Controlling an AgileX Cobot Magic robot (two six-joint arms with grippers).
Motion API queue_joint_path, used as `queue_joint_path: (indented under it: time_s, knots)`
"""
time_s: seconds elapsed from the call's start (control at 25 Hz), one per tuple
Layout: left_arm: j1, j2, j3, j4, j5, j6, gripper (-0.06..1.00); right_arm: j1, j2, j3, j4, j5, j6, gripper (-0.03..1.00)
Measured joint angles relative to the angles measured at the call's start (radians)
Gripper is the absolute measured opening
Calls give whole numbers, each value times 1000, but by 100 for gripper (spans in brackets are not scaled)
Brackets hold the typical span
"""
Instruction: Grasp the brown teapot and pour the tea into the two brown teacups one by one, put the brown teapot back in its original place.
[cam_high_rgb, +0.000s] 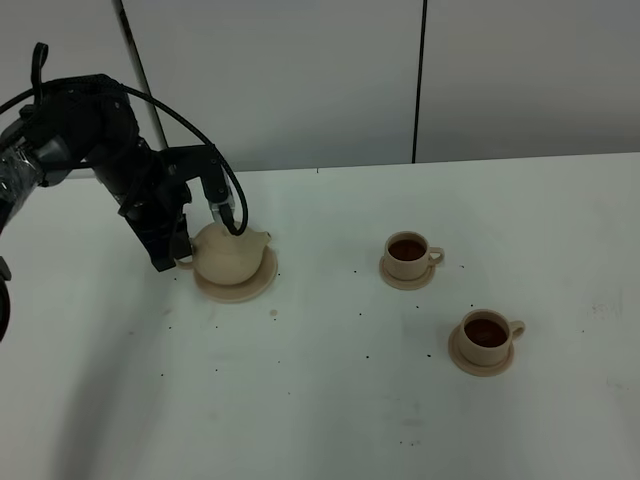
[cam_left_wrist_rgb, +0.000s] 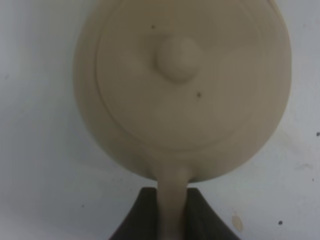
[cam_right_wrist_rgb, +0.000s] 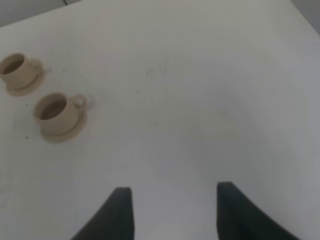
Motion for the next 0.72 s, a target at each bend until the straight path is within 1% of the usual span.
queue_joint_path:
  time_s: [0.72]
  knots:
    - [0,14,0,-5,9,0,17,0,0,0,0,0,0,38]
